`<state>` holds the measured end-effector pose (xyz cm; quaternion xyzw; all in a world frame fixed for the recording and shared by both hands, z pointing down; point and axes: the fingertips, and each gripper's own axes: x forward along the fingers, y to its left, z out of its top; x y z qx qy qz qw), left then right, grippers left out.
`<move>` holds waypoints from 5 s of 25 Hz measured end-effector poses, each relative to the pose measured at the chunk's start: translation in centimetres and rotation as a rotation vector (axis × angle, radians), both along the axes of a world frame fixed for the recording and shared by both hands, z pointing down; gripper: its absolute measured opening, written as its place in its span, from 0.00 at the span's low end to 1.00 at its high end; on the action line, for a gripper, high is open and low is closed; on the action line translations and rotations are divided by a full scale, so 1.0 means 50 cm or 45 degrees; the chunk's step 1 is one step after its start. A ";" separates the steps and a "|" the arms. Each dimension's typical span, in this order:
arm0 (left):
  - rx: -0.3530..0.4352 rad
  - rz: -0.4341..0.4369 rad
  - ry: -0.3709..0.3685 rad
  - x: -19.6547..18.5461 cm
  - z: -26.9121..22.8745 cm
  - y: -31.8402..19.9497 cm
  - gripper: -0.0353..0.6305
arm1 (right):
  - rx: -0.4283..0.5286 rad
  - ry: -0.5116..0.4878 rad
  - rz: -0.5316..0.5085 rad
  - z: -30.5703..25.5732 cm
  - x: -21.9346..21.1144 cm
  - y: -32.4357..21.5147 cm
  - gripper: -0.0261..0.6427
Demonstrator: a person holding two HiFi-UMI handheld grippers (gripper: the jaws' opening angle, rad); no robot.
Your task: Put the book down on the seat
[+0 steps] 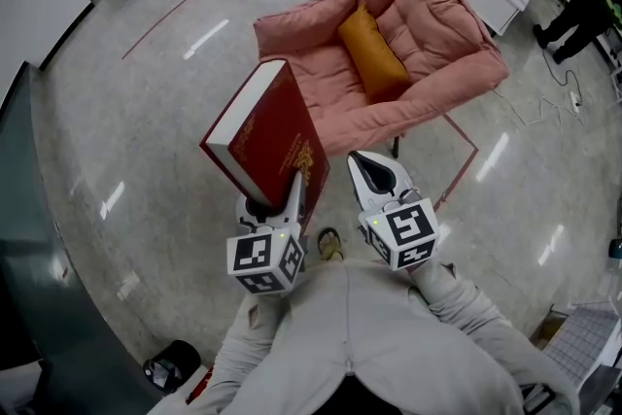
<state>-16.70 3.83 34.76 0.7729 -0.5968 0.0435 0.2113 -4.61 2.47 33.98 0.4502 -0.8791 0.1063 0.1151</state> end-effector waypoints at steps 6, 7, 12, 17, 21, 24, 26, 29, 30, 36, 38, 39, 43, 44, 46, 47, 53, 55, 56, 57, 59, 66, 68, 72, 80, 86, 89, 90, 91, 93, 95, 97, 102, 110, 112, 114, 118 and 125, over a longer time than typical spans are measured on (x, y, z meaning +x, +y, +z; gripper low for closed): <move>-0.007 0.009 0.006 -0.016 0.007 -0.042 0.43 | -0.004 0.009 0.026 0.001 -0.008 -0.035 0.04; -0.008 0.008 0.005 -0.019 0.009 -0.046 0.43 | -0.006 0.012 0.028 0.003 -0.009 -0.037 0.04; -0.027 -0.009 0.014 -0.027 0.017 -0.066 0.43 | -0.026 0.021 0.039 0.010 -0.006 -0.057 0.04; -0.056 -0.015 0.012 -0.025 0.034 -0.088 0.43 | -0.053 0.021 0.043 0.025 -0.002 -0.082 0.04; -0.066 -0.021 0.008 -0.021 0.043 -0.115 0.43 | -0.066 0.016 0.028 0.037 -0.001 -0.113 0.04; -0.070 -0.025 0.005 -0.017 0.049 -0.145 0.43 | -0.069 0.016 0.015 0.044 0.000 -0.146 0.04; -0.076 -0.026 0.003 -0.011 0.055 -0.170 0.43 | -0.074 0.015 0.013 0.050 0.005 -0.173 0.04; -0.093 -0.026 -0.001 0.000 0.067 -0.212 0.43 | -0.087 0.016 0.011 0.058 0.018 -0.218 0.04; -0.101 -0.027 -0.001 0.004 0.071 -0.227 0.43 | -0.092 0.018 0.009 0.060 0.022 -0.233 0.04; -0.146 -0.028 0.000 0.028 0.095 -0.314 0.43 | -0.123 0.039 0.010 0.073 0.054 -0.326 0.04; -0.162 -0.023 -0.003 0.037 0.104 -0.343 0.43 | -0.135 0.041 0.013 0.079 0.063 -0.358 0.04; -0.171 -0.022 -0.005 0.041 0.110 -0.357 0.43 | -0.142 0.042 0.013 0.082 0.067 -0.373 0.04; -0.226 -0.025 -0.011 0.057 0.136 -0.403 0.43 | -0.168 0.054 0.001 0.095 0.080 -0.426 0.04; -0.239 -0.026 -0.012 0.061 0.143 -0.413 0.43 | -0.175 0.055 -0.001 0.099 0.082 -0.438 0.04; -0.264 -0.025 -0.013 0.069 0.157 -0.433 0.43 | -0.189 0.052 -0.004 0.107 0.086 -0.463 0.04; -0.275 -0.024 -0.014 0.072 0.165 -0.444 0.43 | -0.194 0.050 -0.007 0.111 0.087 -0.475 0.04; -0.335 -0.007 -0.029 0.099 0.217 -0.513 0.43 | -0.241 0.045 -0.022 0.149 0.094 -0.539 0.04; -0.354 0.004 -0.034 0.107 0.238 -0.532 0.43 | -0.256 0.044 -0.023 0.163 0.095 -0.559 0.04; -0.365 0.008 -0.037 0.110 0.251 -0.541 0.43 | -0.263 0.045 -0.022 0.170 0.096 -0.569 0.04; -0.378 0.012 -0.041 0.113 0.263 -0.549 0.43 | -0.268 0.045 -0.020 0.176 0.097 -0.579 0.04; -0.407 0.017 -0.046 0.119 0.291 -0.563 0.43 | -0.278 0.045 -0.015 0.187 0.100 -0.598 0.04; -0.492 0.037 -0.049 0.138 0.376 -0.609 0.43 | -0.321 0.070 -0.004 0.237 0.109 -0.652 0.04; -0.511 0.042 -0.048 0.143 0.397 -0.622 0.43 | -0.336 0.076 0.002 0.254 0.112 -0.666 0.04; -0.556 0.033 -0.034 0.148 0.443 -0.648 0.43 | -0.358 0.089 0.008 0.290 0.115 -0.691 0.04; -0.647 0.083 -0.050 0.169 0.525 -0.678 0.43 | -0.407 0.104 0.012 0.354 0.115 -0.726 0.04; -0.737 0.084 -0.003 0.198 0.590 -0.691 0.43 | -0.447 0.111 0.020 0.403 0.132 -0.742 0.04; -0.776 0.085 0.019 0.209 0.618 -0.698 0.43 | -0.469 0.113 0.023 0.425 0.138 -0.744 0.04; -0.785 0.090 0.020 0.212 0.627 -0.700 0.43 | -0.477 0.112 0.025 0.432 0.140 -0.746 0.04; -0.794 0.097 0.017 0.215 0.636 -0.704 0.43 | -0.483 0.111 0.028 0.439 0.141 -0.748 0.04; -0.808 0.111 0.008 0.220 0.653 -0.711 0.43 | -0.492 0.109 0.032 0.452 0.143 -0.754 0.04; -0.821 0.123 -0.001 0.224 0.670 -0.718 0.43 | -0.499 0.108 0.036 0.463 0.145 -0.759 0.04; -0.839 0.135 -0.004 0.229 0.687 -0.724 0.43 | -0.506 0.108 0.042 0.473 0.148 -0.761 0.04; -0.901 0.182 0.025 0.250 0.733 -0.731 0.43 | -0.529 0.111 0.062 0.493 0.153 -0.759 0.04; -0.996 0.199 0.073 0.259 0.784 -0.734 0.43 | -0.544 0.114 0.072 0.507 0.153 -0.751 0.04; -1.009 0.178 0.096 0.250 0.787 -0.736 0.43 | -0.545 0.114 0.069 0.510 0.149 -0.752 0.04; -1.013 0.163 0.093 0.242 0.786 -0.736 0.44 | -0.542 0.115 0.066 0.508 0.144 -0.756 0.04; -1.012 0.127 0.062 0.228 0.782 -0.732 0.58 | -0.530 0.110 0.060 0.499 0.135 -0.762 0.04; -1.030 0.036 0.088 0.191 0.768 -0.717 0.61 | -0.512 0.109 0.041 0.479 0.122 -0.757 0.04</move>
